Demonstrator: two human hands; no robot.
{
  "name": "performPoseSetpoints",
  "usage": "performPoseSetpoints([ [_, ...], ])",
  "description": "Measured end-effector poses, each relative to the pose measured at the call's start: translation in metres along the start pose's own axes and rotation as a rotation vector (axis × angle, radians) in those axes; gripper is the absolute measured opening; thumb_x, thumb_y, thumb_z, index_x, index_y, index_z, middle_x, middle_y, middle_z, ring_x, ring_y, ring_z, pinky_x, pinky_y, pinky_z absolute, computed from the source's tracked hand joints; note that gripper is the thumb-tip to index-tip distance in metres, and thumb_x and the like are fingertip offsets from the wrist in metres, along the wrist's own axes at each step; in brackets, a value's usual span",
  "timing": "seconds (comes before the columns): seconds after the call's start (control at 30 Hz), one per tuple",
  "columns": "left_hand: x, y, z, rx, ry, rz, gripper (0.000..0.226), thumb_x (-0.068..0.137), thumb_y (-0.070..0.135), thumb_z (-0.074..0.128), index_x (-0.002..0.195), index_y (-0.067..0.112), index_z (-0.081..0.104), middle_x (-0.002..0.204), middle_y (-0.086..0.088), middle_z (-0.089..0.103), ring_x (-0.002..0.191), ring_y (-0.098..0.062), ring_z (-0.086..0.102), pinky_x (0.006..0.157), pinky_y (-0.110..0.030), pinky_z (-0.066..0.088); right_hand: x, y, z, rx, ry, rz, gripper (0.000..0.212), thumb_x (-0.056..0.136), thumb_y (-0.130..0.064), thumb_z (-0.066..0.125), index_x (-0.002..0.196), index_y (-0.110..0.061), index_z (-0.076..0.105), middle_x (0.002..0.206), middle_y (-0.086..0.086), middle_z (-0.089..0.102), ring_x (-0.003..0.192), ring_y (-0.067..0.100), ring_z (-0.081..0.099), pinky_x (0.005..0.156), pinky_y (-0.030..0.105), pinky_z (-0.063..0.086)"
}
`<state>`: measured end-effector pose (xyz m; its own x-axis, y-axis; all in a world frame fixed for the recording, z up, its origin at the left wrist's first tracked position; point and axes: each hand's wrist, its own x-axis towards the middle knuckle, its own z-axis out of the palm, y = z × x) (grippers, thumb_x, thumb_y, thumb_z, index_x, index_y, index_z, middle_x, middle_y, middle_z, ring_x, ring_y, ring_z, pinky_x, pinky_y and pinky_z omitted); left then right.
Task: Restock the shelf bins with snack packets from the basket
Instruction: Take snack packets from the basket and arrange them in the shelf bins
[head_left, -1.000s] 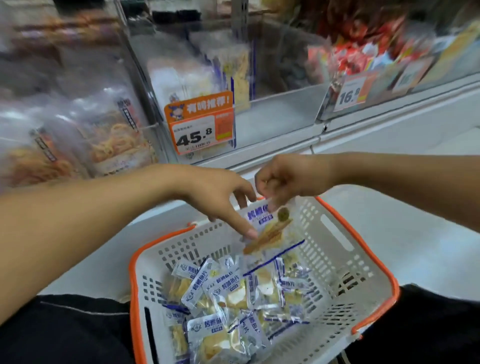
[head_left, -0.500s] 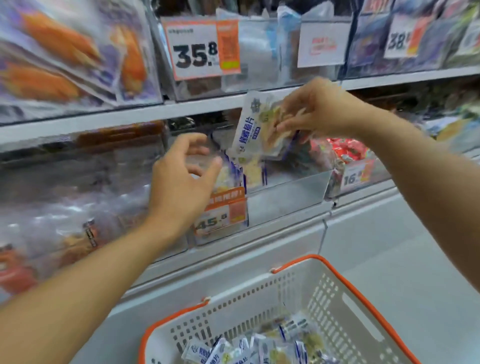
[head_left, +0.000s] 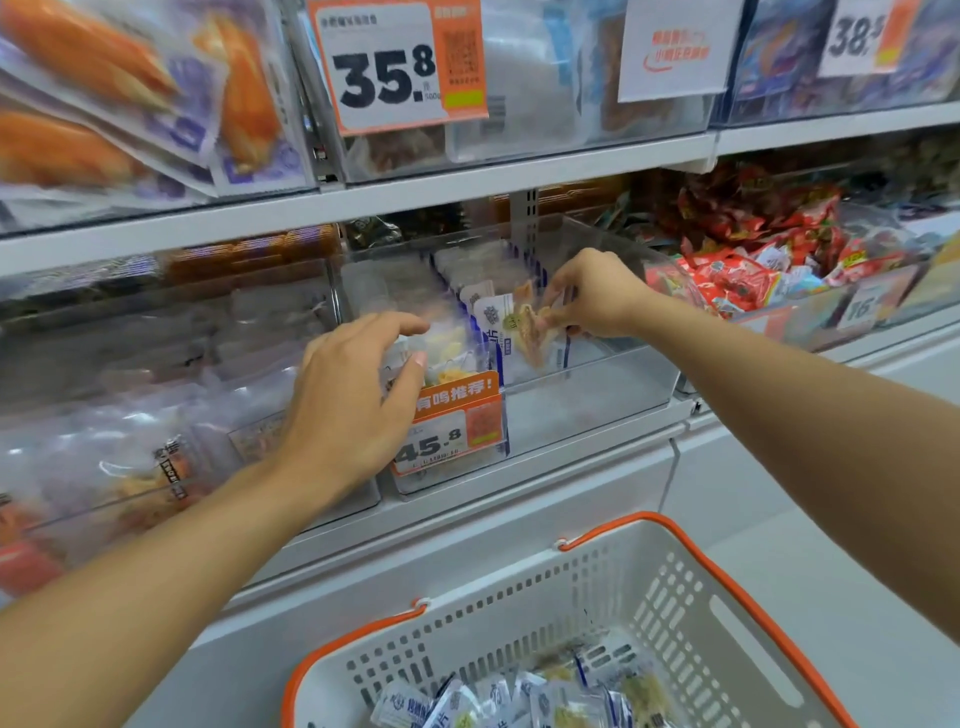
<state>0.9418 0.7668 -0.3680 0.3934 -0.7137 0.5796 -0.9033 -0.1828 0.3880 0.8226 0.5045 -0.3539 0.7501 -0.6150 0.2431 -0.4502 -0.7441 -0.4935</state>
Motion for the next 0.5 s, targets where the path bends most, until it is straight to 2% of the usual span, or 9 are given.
performPoseSetpoints([
  [0.17,0.002,0.001,0.003,-0.031,-0.003,-0.016,0.029,0.094,0.032,0.051,0.120,0.023,0.063,0.119,0.007,0.065,0.113,-0.017,0.058,0.101,-0.052,0.045,0.005,0.001,0.014,0.147,0.077,0.094,0.028,0.076,-0.020,0.086,0.094,-0.001,0.073,0.088,0.009,0.072,0.072,0.017,0.071,0.062,0.035,0.063],
  [0.27,0.002,0.003,0.005,-0.042,-0.002,-0.024,0.033,0.093,0.035,0.046,0.120,0.024,0.062,0.118,0.008,0.064,0.112,-0.017,0.058,0.101,-0.052,0.044,0.006,0.000,0.019,0.230,0.087,0.119,0.029,0.076,-0.020,0.085,0.095,-0.003,0.071,0.093,0.010,0.073,0.077,0.019,0.073,0.065,0.038,0.063],
  [0.4,0.001,0.002,0.007,-0.071,0.030,-0.013,0.023,0.098,0.024,0.053,0.120,0.024,0.061,0.118,0.012,0.060,0.114,-0.014,0.055,0.102,-0.053,0.042,0.005,-0.001,0.022,0.254,0.121,0.160,0.036,0.074,-0.029,0.087,0.096,-0.008,0.068,0.093,0.005,0.072,0.080,0.018,0.071,0.064,0.037,0.062],
  [0.5,0.001,0.002,0.007,-0.094,0.035,0.013,0.023,0.098,0.021,0.054,0.120,0.023,0.061,0.115,0.016,0.055,0.113,-0.010,0.053,0.103,-0.053,0.042,0.005,0.001,0.018,0.155,0.192,0.177,0.042,0.068,-0.037,0.089,0.089,-0.012,0.063,0.084,0.002,0.067,0.074,0.018,0.065,0.059,0.029,0.050],
])
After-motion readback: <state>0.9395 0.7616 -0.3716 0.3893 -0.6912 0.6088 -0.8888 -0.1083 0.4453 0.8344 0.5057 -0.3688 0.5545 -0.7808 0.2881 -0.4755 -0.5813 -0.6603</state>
